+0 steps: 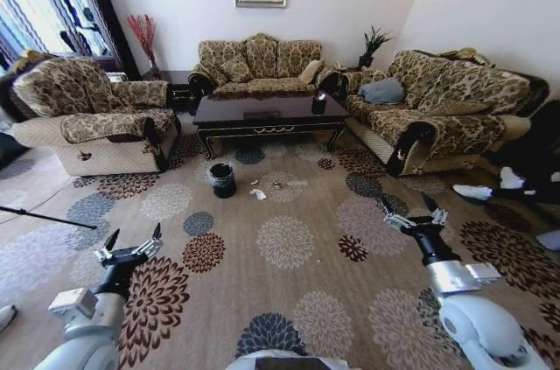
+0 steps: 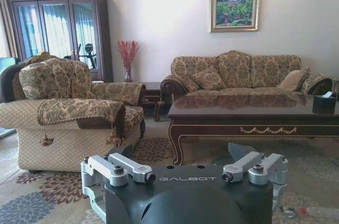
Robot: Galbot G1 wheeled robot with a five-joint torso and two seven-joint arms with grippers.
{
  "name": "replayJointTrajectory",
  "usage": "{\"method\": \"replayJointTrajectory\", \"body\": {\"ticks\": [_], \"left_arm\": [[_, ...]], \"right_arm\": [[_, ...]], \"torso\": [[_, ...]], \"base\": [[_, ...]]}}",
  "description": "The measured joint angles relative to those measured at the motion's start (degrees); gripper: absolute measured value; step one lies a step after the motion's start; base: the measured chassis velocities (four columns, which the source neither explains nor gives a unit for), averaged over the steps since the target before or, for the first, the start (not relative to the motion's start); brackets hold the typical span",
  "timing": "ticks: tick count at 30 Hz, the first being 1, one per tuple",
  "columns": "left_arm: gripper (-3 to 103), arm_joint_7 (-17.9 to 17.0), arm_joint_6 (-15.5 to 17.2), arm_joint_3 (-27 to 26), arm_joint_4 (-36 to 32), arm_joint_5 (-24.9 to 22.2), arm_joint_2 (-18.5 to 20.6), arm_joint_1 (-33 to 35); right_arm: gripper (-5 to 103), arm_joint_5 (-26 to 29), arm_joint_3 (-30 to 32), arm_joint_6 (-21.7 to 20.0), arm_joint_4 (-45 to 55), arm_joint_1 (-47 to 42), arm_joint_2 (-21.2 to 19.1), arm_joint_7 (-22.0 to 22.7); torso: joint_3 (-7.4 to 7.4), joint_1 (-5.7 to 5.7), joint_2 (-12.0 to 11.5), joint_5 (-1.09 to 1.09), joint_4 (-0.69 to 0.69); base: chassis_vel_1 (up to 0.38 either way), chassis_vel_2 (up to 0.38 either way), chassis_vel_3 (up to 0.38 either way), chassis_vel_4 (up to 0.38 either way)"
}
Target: Move to the front of the table and pick up the trash from the floor, then place it into the trash bin.
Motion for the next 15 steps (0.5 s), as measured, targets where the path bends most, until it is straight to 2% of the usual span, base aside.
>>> {"method": "replayJointTrajectory", "body": {"ticks": [6,9,15], "left_arm": [[100,1.1,-1.2,0.9,-1.7,2.2,0.1,1.0],[100,1.8,-2.8,0.1,-2.8,1.3,0.2,1.4],[100,2.4,-3.6,-0.2,-2.8,-0.6,0.2,1.2]], "right_arm": [[100,0.7,1.2,0.2,-0.1,-0.1,-0.8,-0.1],[100,0.7,1.3,-0.6,0.5,0.1,-1.3,-1.0],[100,1.0,0.5,-0.9,0.3,0.2,-1.5,-1.2]], "torso": [[0.0,0.0,0.0,0.0,0.01],[0.0,0.0,0.0,0.0,0.02],[0.0,0.0,0.0,0.0,0.02]], "base": [[0.0,0.0,0.0,0.0],[0.0,0.0,0.0,0.0],[0.0,0.0,0.0,0.0]]}}
